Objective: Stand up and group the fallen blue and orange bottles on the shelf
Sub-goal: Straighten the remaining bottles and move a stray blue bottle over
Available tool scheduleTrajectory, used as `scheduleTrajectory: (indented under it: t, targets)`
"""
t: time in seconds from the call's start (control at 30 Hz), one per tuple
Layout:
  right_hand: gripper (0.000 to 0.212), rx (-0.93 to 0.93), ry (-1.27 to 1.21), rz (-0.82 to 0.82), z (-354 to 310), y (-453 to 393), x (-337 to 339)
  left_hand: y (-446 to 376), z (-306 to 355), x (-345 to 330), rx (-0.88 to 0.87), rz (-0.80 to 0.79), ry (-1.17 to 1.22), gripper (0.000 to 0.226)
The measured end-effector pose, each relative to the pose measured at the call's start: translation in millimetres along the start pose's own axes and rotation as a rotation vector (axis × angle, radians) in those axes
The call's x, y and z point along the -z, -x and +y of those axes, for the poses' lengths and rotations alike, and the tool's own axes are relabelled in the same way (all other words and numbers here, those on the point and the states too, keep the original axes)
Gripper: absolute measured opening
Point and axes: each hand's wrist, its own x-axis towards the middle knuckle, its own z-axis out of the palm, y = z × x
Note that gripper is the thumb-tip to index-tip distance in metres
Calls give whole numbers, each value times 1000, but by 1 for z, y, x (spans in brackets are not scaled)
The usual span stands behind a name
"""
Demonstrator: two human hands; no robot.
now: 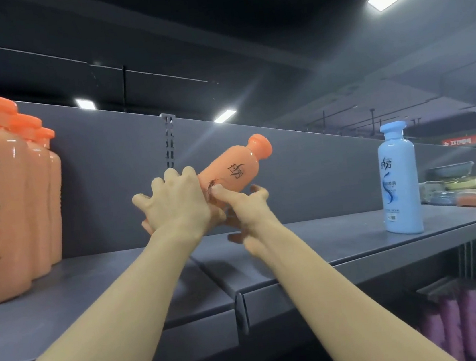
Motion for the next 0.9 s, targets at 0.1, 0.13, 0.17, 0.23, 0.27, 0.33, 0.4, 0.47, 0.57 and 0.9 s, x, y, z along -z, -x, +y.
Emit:
scheduleTrajectory:
  t: [0.1,0.13,0.17,0.23,0.27,0.33,0.4,0.47,0.57,0.9]
  targets:
    - [65,-89,-98,-90,3,-4,-18,0,-1,-2,-8,36,30,20]
    - [61,-103,-126,-100,5,-6,-22,0,-2,-2,-9,34,30,18]
    - [56,-103,-147,-92,8,-7,-25,0,-3,-2,-10,31,27,16]
    - [50,-91,-194,-48,11,-8,-26,0,-4,-3,-14,23,20,14]
    - [48,-88,-227,-32,11,-8,-25,0,-4,-3,-18,18,17,14]
    - [45,-81,-270,-8,10,-8,-22,1,-2,-4,-27,12,12,15]
    - [43,-64,-260,22,9,-5,-20,1,0,-4,-38,8,13,15]
    - [41,-42,-246,57,8,-4,-19,2,2,-3,-51,2,19,16]
    - [36,-32,-249,76,6,-2,-17,4,4,-1,-71,-17,19,16]
    - [32,-42,-168,118,7,0,-17,17,-5,13,-22,-178,83,32]
